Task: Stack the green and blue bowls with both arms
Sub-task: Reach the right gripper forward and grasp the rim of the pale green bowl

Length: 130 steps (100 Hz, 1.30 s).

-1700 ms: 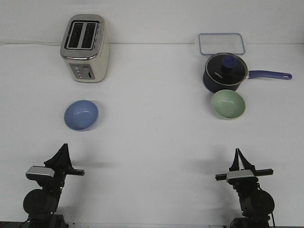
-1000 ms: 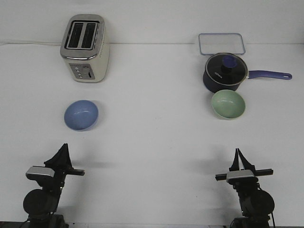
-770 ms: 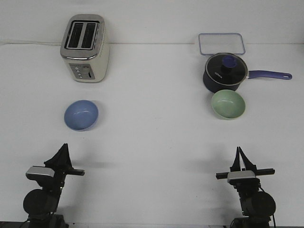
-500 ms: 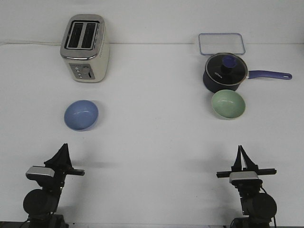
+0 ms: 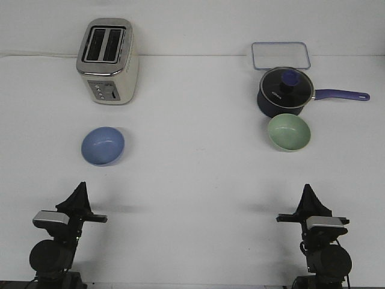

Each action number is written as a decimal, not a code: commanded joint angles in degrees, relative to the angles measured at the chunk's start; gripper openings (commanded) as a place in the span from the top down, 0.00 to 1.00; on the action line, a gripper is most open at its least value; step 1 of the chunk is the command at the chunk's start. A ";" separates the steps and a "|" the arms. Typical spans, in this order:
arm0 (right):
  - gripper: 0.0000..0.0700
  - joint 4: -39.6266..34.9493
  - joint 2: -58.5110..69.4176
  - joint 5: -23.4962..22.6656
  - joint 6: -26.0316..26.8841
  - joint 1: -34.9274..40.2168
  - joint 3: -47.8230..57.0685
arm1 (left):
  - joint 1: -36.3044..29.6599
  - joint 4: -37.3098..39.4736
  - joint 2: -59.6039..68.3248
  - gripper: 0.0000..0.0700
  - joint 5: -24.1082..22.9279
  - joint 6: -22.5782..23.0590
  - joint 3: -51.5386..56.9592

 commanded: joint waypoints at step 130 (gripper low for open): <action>0.24 -36.00 97.74 -3.61 4.04 -11.26 75.54 | 0.02 0.59 -0.13 0.98 0.04 -0.09 -1.09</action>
